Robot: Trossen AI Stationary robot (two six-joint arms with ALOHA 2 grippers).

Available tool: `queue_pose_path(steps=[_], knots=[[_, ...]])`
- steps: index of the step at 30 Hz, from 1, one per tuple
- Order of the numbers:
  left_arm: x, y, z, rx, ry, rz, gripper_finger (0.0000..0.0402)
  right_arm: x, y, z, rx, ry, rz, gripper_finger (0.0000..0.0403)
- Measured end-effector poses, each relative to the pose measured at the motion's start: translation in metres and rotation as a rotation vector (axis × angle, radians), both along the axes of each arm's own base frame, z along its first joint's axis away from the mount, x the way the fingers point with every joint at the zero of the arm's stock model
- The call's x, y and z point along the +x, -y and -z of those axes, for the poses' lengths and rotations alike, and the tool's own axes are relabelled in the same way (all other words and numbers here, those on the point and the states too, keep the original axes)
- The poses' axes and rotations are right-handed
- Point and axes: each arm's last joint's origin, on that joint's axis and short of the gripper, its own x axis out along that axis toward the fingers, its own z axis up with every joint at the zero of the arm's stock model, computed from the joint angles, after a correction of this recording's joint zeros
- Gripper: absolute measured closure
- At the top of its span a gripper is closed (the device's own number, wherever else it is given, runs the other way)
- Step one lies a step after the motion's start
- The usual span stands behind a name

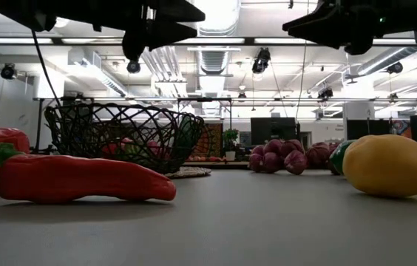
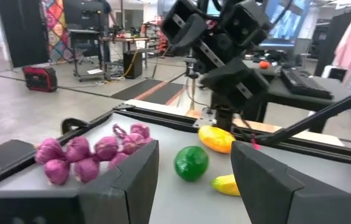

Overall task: Build produce basket
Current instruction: Put the lime into the wire basket

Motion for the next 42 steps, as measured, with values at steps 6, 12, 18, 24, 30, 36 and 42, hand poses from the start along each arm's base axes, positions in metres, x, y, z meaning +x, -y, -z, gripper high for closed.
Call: queue_pose_path(steps=[6, 12, 18, 24, 30, 36, 42], knots=[[0.002, -0.011, 0.0, 0.002, 0.0, -0.037, 0.0219, 0.009, 0.0, 0.01, 0.02, -0.044, 0.009, 0.0184], [0.003, -0.018, 0.0, 0.002, -0.001, -0.063, 0.0219, 0.016, 0.0, 0.013, 0.067, -0.033, 0.012, 0.0184], [0.004, -0.024, 0.0, 0.002, 0.0, -0.082, 0.0219, 0.022, 0.0, 0.016, 0.113, -0.05, 0.015, 0.0184], [0.005, -0.028, -0.001, 0.002, 0.001, -0.096, 0.0219, 0.025, 0.0, 0.021, 0.163, -0.07, 0.021, 0.0184], [0.005, -0.03, -0.001, 0.042, -0.014, -0.104, 0.0219, 0.029, 0.0, 0.021, 0.312, -0.06, 0.034, 0.0184], [0.001, -0.029, -0.004, 0.106, -0.045, -0.099, 0.0219, 0.033, 0.0, 0.039, 0.556, -0.149, 0.091, 0.0184], [-0.012, -0.031, -0.014, 0.184, -0.125, -0.092, 0.0219, 0.038, 0.0, 0.051, 0.806, -0.314, 0.218, 0.0184]])
